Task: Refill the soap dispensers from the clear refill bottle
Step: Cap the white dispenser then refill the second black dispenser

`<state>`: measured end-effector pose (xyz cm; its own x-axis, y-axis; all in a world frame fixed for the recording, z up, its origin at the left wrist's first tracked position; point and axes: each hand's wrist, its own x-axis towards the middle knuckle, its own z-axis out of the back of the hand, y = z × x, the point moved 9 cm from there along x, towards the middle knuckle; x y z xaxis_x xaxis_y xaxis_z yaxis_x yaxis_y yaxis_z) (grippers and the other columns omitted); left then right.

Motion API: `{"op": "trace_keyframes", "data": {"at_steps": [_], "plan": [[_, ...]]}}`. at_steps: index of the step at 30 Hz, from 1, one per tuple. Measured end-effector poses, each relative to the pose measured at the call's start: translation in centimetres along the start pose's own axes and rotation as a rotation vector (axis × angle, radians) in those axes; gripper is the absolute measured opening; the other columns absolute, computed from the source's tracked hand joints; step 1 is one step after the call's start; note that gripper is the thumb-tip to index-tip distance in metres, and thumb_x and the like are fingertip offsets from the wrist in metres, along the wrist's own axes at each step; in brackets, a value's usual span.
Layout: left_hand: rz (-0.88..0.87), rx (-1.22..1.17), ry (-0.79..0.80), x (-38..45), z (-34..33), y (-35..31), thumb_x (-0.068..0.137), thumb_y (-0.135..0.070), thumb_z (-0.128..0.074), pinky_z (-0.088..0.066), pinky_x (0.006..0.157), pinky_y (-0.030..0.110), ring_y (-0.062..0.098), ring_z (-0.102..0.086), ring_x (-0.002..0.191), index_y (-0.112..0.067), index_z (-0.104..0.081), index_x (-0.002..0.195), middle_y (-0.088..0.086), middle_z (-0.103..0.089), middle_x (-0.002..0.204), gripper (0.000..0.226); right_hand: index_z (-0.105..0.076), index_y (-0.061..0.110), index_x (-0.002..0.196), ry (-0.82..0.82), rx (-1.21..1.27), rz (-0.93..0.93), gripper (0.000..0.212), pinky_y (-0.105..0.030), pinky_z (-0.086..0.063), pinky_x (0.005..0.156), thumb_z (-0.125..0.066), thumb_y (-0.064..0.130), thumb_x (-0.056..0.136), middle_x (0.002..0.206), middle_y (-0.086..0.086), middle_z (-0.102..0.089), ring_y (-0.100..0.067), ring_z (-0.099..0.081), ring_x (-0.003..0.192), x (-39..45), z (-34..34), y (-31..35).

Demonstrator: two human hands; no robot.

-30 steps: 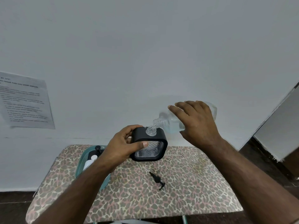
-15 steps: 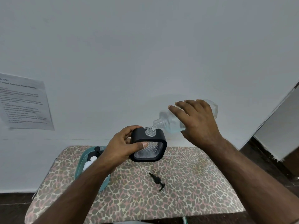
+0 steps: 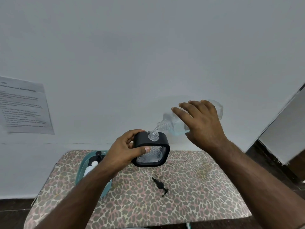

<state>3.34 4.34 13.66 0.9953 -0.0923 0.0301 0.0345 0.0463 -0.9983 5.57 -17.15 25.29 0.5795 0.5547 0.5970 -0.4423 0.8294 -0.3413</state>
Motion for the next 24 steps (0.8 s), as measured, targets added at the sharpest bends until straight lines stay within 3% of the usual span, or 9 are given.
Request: {"op": "trace_keyframes", "data": {"at_steps": [24], "plan": [[0.007, -0.022, -0.013, 0.29, 0.21, 0.2, 0.078, -0.016, -0.089, -0.063, 0.089, 0.053, 0.023, -0.075, 0.108, -0.043, -0.071, 0.116, -0.002, -0.075, 0.122, 0.05, -0.055, 0.022, 0.139, 0.007, -0.012, 0.007, 0.086, -0.06, -0.039, 0.105, -0.08, 0.002, 0.06, 0.137, -0.008, -0.063, -0.038, -0.058, 0.125, 0.26, 0.09, -0.09]]}}
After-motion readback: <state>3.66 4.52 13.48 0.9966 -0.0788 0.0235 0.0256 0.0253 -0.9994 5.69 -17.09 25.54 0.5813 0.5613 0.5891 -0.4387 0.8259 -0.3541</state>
